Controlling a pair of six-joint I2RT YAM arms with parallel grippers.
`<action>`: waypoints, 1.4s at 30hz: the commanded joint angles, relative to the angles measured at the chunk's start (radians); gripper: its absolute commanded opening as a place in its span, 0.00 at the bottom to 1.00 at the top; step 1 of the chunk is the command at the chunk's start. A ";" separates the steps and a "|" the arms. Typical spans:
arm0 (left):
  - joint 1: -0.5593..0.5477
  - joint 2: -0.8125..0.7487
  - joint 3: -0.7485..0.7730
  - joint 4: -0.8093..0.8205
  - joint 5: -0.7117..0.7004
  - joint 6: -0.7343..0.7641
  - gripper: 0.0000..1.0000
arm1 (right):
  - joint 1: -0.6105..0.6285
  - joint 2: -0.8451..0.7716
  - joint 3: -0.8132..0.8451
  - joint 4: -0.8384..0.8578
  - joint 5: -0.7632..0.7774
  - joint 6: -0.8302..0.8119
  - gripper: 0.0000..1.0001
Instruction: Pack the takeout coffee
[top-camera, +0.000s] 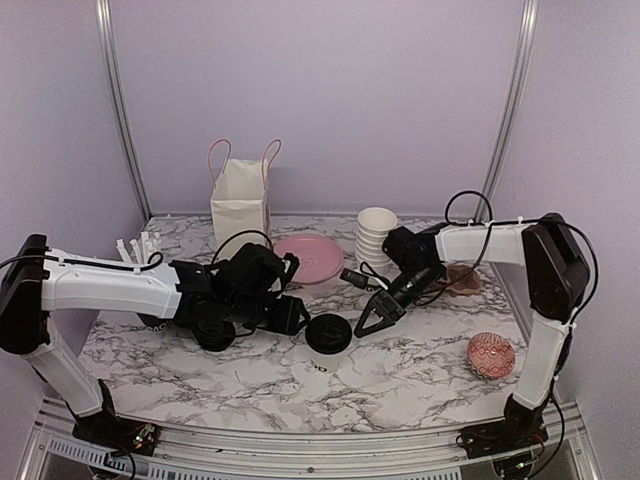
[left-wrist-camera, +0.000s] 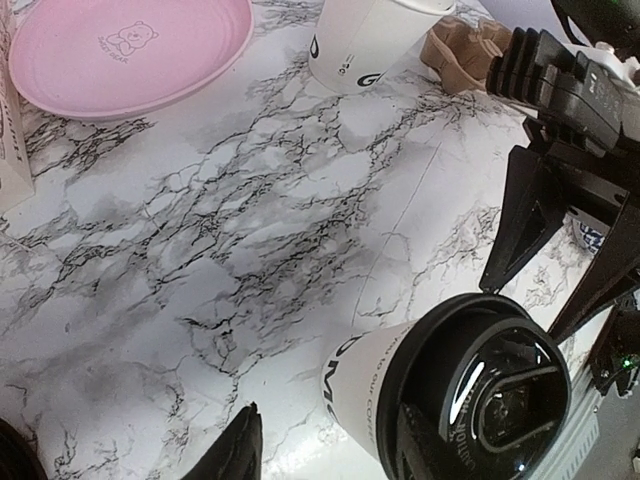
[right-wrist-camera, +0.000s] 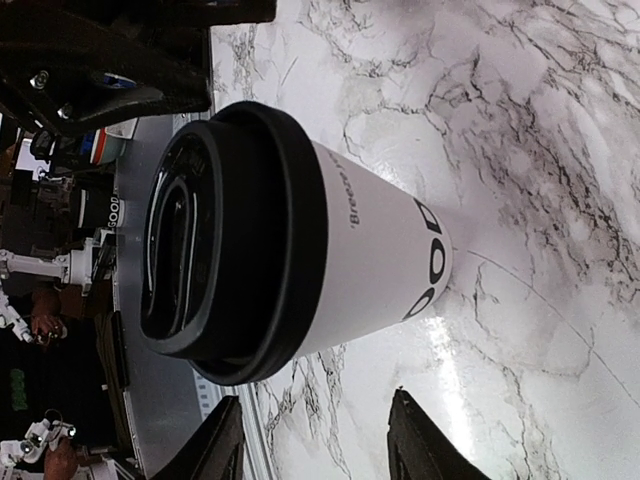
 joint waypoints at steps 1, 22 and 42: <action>-0.006 -0.111 -0.015 -0.050 -0.001 -0.004 0.47 | 0.002 -0.056 0.007 0.006 -0.003 -0.030 0.48; -0.007 -0.162 -0.225 0.205 0.318 -0.292 0.47 | 0.002 0.021 0.105 -0.025 -0.018 -0.027 0.49; 0.016 -0.063 -0.178 0.220 0.388 -0.247 0.45 | 0.004 0.080 0.129 -0.043 -0.022 -0.042 0.49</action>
